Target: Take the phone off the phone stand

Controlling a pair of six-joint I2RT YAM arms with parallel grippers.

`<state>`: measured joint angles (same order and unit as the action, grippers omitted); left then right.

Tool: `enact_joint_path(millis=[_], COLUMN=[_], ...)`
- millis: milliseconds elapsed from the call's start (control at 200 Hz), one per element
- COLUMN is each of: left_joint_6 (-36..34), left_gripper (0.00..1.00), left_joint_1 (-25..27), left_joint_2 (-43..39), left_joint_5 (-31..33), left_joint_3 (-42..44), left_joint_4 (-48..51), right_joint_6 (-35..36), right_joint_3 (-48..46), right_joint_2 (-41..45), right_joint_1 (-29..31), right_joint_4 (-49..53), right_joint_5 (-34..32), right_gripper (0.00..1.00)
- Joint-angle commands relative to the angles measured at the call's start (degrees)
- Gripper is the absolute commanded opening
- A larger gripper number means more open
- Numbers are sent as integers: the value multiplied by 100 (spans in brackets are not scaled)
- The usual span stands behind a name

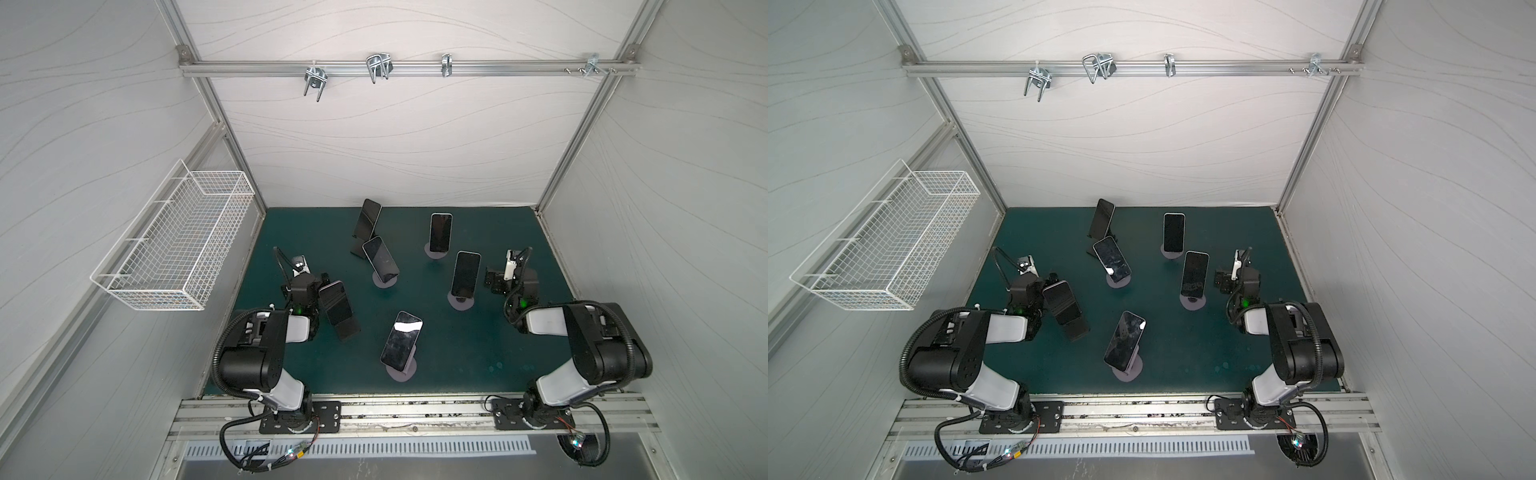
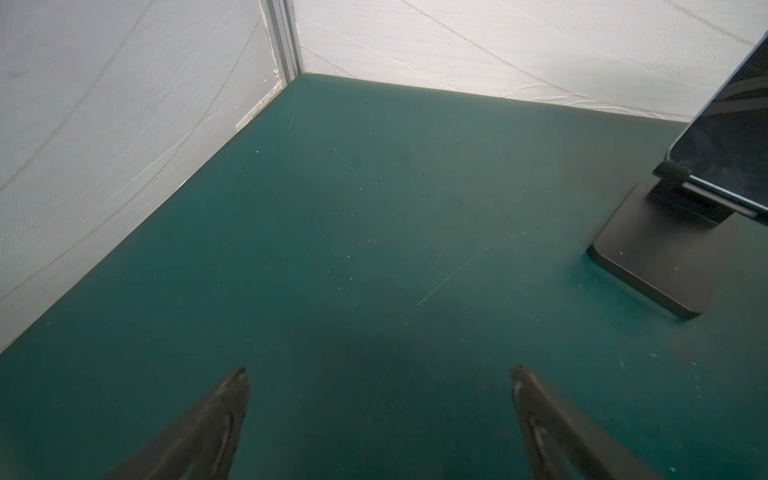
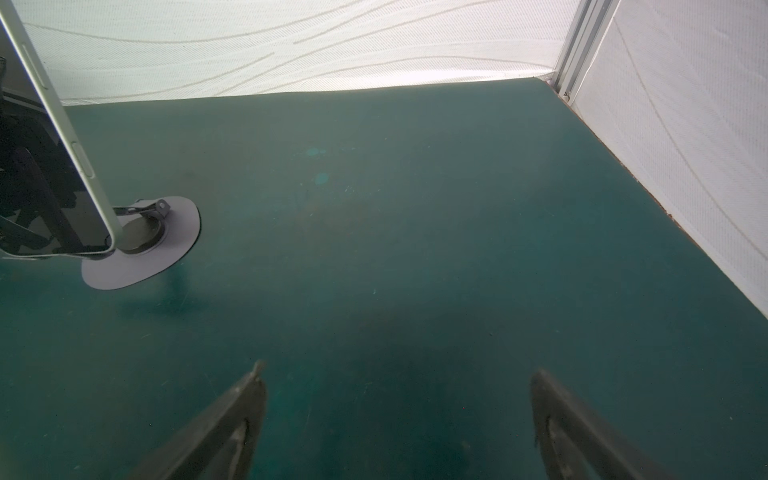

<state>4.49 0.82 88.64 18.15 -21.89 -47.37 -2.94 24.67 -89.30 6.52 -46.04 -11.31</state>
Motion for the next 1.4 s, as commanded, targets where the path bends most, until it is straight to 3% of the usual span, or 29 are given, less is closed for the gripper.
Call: enact_joint_path(millis=[0, 130, 465, 910, 1195, 1395], left_joint_6=[15, 15, 314, -69, 101, 56], left_gripper=[99, 99, 99, 99, 99, 99], left_joint_1=[6, 9, -90, -135, -135, 24], left_joint_2=[-153, -299, -1110, -2026, -2533, -3052], left_joint_5=[219, 275, 693, 1023, 755, 459], left_joint_3=[-228, -224, -512, -1313, -2223, -2834], left_joint_4=[81, 144, 1321, 2667, 3945, 5112], right_joint_6=[142, 84, 21, 30, 51, -158], right_joint_3=[189, 775, 745, 1881, 2300, 3296], right_joint_2=[244, 556, 1152, 1907, 2635, 2952], right_joint_1=[-13, -16, -63, -178, -178, -174], right_joint_4=[517, 1737, 1849, 3721, 4730, 6085], right_joint_5=[15, -71, -239, -340, -312, 121], right_gripper=[99, 99, 99, 99, 99, 99])
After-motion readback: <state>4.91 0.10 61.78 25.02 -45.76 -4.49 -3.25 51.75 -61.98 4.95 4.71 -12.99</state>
